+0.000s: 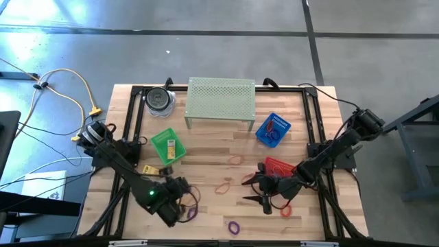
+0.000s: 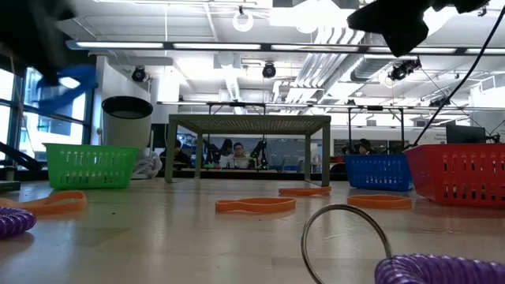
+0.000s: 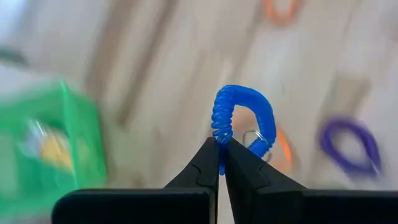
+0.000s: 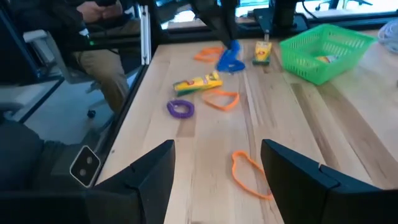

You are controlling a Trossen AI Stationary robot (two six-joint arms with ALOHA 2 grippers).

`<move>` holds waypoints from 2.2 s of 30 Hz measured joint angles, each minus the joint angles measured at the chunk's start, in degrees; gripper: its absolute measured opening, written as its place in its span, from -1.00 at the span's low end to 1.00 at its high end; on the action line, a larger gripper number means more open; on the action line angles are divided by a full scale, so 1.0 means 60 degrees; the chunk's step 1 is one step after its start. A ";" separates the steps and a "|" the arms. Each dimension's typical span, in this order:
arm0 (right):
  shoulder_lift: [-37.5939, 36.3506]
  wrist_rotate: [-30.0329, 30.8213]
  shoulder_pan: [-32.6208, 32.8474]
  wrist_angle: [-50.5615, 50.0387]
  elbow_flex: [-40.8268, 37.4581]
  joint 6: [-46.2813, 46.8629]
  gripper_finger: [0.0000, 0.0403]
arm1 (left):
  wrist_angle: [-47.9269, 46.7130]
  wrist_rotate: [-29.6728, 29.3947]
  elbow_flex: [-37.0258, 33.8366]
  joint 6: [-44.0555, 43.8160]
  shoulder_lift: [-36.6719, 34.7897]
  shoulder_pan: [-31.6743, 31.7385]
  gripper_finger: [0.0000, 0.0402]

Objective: Pick & Place Office Desk Supplies
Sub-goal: Put the blue spring keychain into the blue basket

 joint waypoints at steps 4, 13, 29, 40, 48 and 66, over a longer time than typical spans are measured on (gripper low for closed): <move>0.0000 0.0020 -0.0008 0.0284 0.0000 -0.0190 0.12 | 0.1138 -0.1065 -0.0004 0.1730 0.0000 0.0509 -0.98; 0.0000 0.0080 -0.0693 0.0730 0.0000 0.0532 0.12 | 0.4686 -0.1979 -0.0004 0.5889 0.0000 0.1533 -0.98; 0.0000 0.0050 -0.1664 0.0956 0.0000 0.1446 0.12 | 0.5910 -0.2430 0.0000 0.7032 0.0000 0.2608 -0.98; 0.1108 -0.0078 -0.2237 0.2328 -0.0004 0.1289 0.12 | 0.6558 -0.2405 0.0000 0.7571 0.0000 0.2619 -0.98; 0.1723 -0.0591 -0.2326 0.3545 0.0000 0.0723 0.09 | 0.6593 -0.2393 0.0000 0.7676 0.0000 0.2619 -0.98; 0.1723 -0.1014 -0.2310 0.3251 0.0000 -0.0300 -0.96 | 0.6638 -0.1610 0.0000 0.7680 0.0057 0.2633 -0.97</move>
